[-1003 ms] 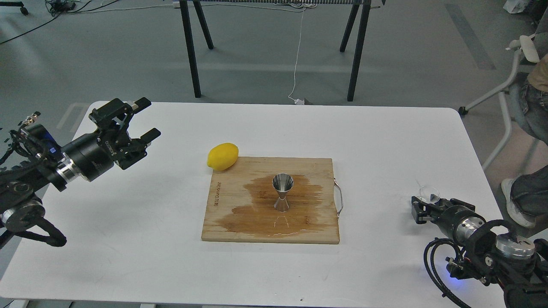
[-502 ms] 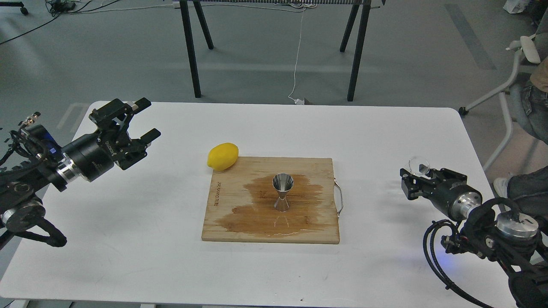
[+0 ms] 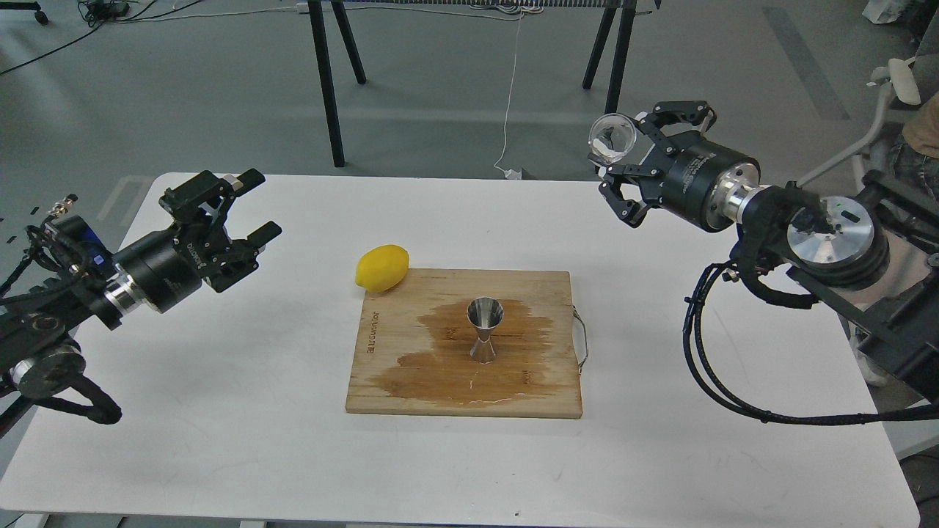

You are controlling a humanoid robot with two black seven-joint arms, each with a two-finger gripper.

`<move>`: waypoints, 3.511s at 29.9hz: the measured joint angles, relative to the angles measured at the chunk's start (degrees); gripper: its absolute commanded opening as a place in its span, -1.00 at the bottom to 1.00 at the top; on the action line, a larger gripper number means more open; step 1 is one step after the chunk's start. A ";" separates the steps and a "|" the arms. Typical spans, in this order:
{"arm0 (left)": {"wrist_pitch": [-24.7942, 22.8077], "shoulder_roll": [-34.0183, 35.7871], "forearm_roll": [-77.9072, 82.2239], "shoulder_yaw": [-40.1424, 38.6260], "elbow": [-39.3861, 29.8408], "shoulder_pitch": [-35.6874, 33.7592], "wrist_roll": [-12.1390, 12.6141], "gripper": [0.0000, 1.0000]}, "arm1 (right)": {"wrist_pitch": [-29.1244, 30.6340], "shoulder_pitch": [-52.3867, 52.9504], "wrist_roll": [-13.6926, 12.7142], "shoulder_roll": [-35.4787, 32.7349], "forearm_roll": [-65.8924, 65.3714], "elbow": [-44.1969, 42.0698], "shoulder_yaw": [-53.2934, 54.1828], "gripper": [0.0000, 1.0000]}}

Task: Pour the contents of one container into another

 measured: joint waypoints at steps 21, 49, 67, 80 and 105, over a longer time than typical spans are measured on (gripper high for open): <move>0.00 -0.36 -0.09 0.00 1.13 0.28 0.00 0.86 | -4.78 6.82 -0.28 3.30 -37.53 8.45 -27.47 -0.54; 0.00 -1.31 -0.09 0.00 1.30 0.99 0.00 0.88 | -11.25 8.76 4.07 10.16 -52.17 3.10 -34.06 -0.54; 0.00 -1.41 -0.09 -0.01 1.39 1.31 0.00 0.88 | -11.25 10.05 5.09 12.30 -58.70 -0.49 -38.29 -0.53; 0.00 -1.41 -0.09 -0.01 2.00 1.32 0.00 0.88 | -11.24 11.84 6.48 12.29 -62.34 -0.53 -42.07 -0.53; 0.00 -1.41 -0.05 0.14 2.04 1.41 0.00 0.88 | -11.27 -21.20 9.39 10.63 -3.16 -3.19 23.06 -0.53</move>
